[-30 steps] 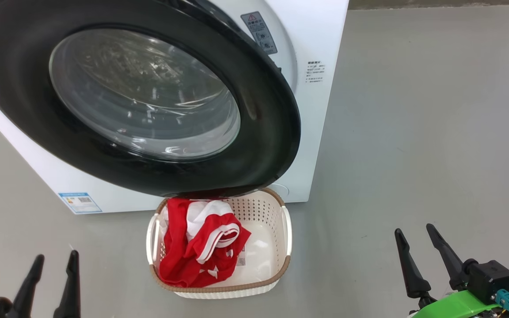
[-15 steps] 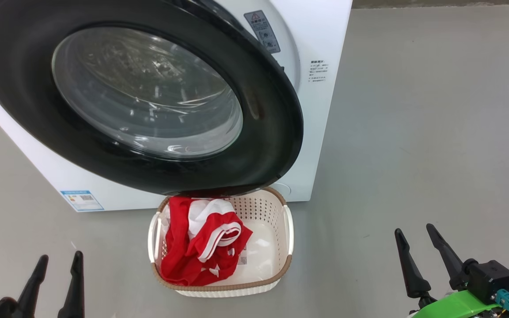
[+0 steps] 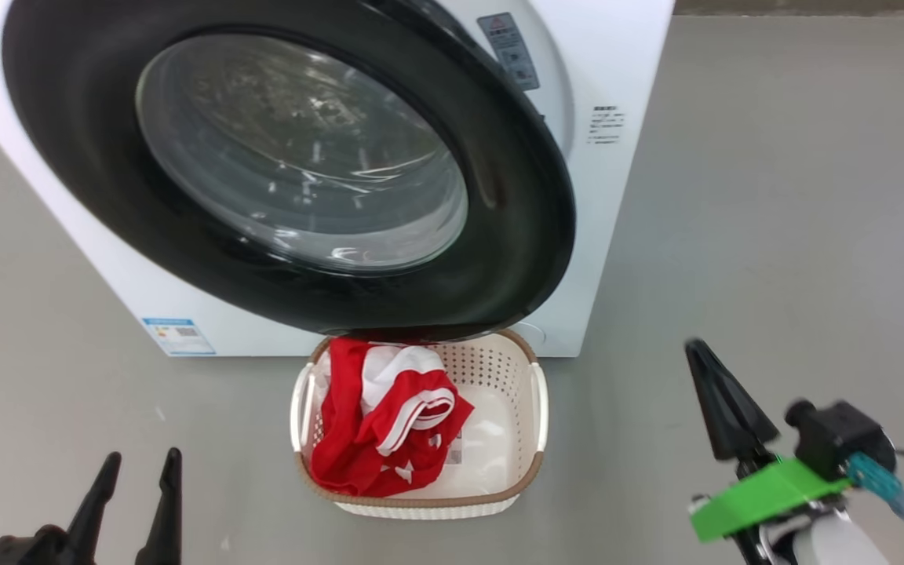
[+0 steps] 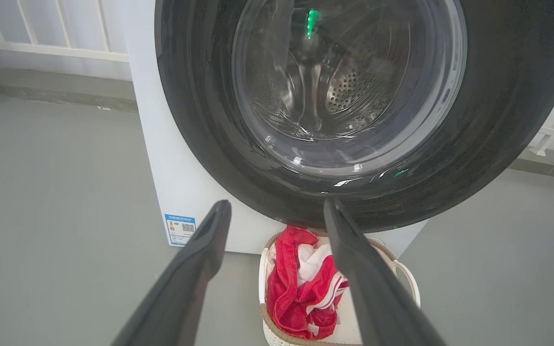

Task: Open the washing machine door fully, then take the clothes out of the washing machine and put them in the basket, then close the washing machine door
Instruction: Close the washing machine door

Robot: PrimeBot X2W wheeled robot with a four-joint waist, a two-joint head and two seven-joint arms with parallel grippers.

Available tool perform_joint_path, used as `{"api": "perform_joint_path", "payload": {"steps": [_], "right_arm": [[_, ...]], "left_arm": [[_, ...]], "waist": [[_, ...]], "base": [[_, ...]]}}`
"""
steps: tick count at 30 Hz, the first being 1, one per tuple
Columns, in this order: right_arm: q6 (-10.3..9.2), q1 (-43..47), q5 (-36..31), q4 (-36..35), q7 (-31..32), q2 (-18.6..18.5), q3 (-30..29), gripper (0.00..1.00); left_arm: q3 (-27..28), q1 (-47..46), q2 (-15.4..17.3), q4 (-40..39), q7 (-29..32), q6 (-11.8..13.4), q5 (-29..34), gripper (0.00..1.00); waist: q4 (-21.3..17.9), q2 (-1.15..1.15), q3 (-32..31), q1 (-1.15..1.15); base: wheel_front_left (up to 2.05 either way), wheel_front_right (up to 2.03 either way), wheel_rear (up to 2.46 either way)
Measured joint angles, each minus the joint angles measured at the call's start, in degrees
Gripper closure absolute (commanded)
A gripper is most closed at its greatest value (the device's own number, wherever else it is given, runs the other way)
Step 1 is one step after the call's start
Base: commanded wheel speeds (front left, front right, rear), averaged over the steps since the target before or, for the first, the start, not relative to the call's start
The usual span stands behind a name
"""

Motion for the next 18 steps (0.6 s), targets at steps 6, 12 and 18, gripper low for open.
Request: {"api": "perform_joint_path", "payload": {"steps": [6,12,18], "right_arm": [[0.00,-8.3,0.4,1.3,0.0,-0.3,3.9,1.00],[0.00,-15.1,0.5,4.4,0.0,-0.3,6.0,1.00],[0.00,-20.6,0.9,7.8,0.0,-0.1,6.1,1.00]], "left_arm": [[-1.3,-0.7,-0.7,-0.1,0.0,0.0,0.2,0.00],[-2.8,-2.5,-1.5,-0.6,0.0,0.0,0.2,0.00],[-4.7,-5.2,-2.5,-1.4,0.0,0.0,0.1,0.00]], "waist": [[2.1,0.00,0.6,0.00],[4.3,0.00,2.0,0.00],[6.4,0.00,5.2,0.00]], "base": [[0.00,0.00,0.00],[0.00,0.00,0.00],[0.00,0.00,0.00]]}}
